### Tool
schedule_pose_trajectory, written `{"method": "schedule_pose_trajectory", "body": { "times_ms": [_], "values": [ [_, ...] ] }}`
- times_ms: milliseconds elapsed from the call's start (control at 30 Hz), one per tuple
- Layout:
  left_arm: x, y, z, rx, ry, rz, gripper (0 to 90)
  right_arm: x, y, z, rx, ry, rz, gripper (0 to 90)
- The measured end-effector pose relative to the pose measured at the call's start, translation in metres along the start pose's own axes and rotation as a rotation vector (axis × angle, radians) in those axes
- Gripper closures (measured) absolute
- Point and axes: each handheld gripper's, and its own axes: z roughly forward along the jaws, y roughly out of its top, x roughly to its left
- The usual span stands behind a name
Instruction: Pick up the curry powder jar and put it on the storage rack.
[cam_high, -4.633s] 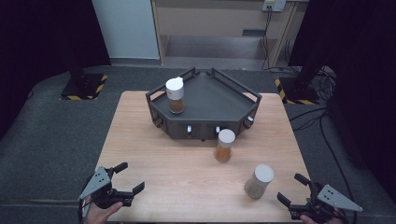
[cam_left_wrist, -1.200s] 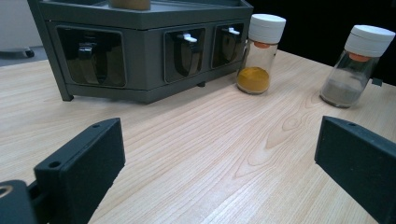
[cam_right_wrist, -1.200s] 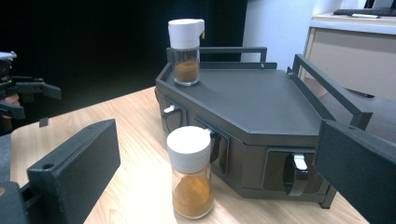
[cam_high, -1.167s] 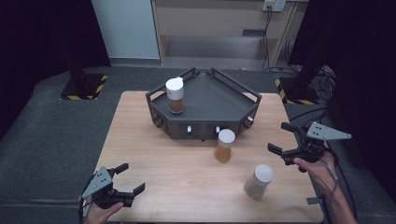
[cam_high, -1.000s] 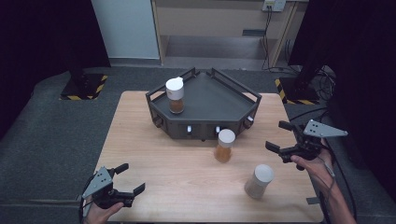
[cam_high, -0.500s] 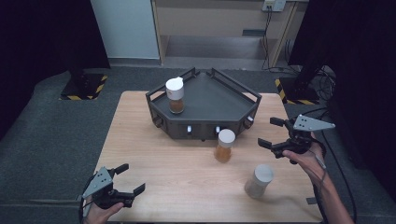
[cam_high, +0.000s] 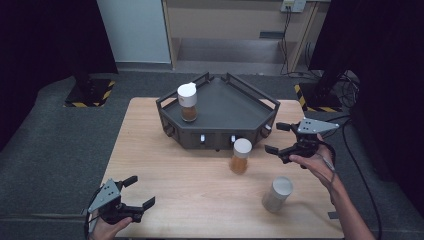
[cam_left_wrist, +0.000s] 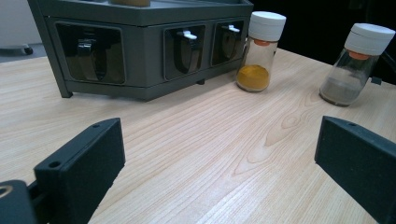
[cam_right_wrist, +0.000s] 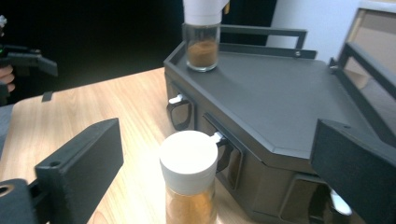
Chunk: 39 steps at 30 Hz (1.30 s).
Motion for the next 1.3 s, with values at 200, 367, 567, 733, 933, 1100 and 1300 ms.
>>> {"method": "schedule_pose_trajectory", "body": {
  "times_ms": [200, 367, 567, 733, 933, 1100, 1300],
  "values": [
    [0.0, 0.0, -0.001, 0.0, 0.0, -0.001, 0.9, -0.008, 0.006, 0.016, 0.043, 0.033, -0.022, 5.2],
    [0.0, 0.0, -0.001, 0.003, 0.0, 0.001, 0.9, -0.014, 0.007, 0.028, 0.071, 0.063, -0.03, 5.6],
    [0.0, 0.0, -0.001, 0.004, 0.0, 0.0, 0.9, -0.019, 0.007, 0.04, 0.11, 0.095, -0.037, 6.2],
    [0.001, 0.0, 0.0, 0.004, -0.001, -0.002, 0.9, -0.023, 0.007, 0.047, 0.129, 0.115, -0.034, 6.3],
    [0.001, -0.001, 0.0, 0.005, -0.002, -0.004, 0.9, -0.029, 0.009, 0.059, 0.16, 0.151, -0.039, 8.5],
    [0.0, 0.0, 0.0, 0.007, -0.003, -0.003, 0.9, -0.032, 0.011, 0.071, 0.193, 0.173, -0.041, 9.5],
    [0.001, -0.001, -0.001, 0.005, -0.003, -0.006, 0.9, -0.039, 0.011, 0.086, 0.232, 0.206, -0.051, 14.5]
  ]
}}
